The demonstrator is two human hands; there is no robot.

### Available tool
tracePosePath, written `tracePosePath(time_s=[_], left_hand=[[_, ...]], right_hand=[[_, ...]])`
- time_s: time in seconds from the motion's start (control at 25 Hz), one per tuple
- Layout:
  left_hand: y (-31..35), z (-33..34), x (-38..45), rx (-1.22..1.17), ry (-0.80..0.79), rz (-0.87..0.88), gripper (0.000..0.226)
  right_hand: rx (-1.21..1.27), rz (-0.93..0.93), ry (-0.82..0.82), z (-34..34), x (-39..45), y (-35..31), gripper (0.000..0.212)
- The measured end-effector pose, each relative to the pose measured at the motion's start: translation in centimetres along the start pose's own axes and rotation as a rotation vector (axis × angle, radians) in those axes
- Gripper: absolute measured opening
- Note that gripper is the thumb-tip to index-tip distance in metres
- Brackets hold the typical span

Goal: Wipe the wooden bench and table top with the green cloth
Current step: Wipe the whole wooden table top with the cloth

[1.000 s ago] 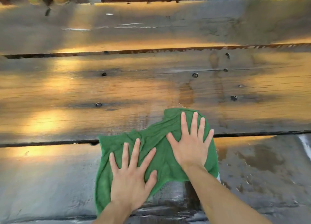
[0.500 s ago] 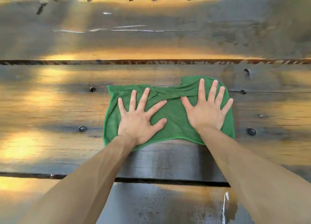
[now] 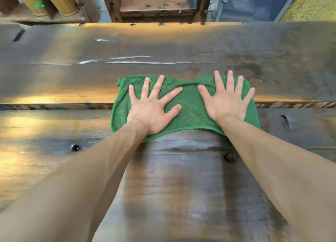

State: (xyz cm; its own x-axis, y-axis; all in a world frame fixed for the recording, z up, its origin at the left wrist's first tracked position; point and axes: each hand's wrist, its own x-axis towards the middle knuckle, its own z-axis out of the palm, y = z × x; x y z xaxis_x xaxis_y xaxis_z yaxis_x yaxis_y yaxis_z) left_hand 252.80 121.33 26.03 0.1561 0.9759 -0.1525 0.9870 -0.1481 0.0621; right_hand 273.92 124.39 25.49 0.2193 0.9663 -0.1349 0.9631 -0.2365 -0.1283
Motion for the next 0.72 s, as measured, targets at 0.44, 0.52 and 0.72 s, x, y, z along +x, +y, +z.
tracePosePath(time_s=[0.44, 0.52, 0.72], left_hand=[[-0.9, -3.3, 22.9, -0.046, 0.042, -0.073, 0.055], [-0.1, -3.5, 26.3, -0.021, 0.039, -0.072, 0.054], [-0.2, -3.8, 29.4, -0.038, 0.058, -0.071, 0.054]], right_hand=[[-0.023, -0.043, 0.011, -2.6, 23.9, -3.9, 0.080], [-0.026, -0.021, 0.029, -3.0, 26.9, -3.4, 0.082], [0.016, -0.101, 0.085, -2.5, 28.1, -3.0, 0.077]])
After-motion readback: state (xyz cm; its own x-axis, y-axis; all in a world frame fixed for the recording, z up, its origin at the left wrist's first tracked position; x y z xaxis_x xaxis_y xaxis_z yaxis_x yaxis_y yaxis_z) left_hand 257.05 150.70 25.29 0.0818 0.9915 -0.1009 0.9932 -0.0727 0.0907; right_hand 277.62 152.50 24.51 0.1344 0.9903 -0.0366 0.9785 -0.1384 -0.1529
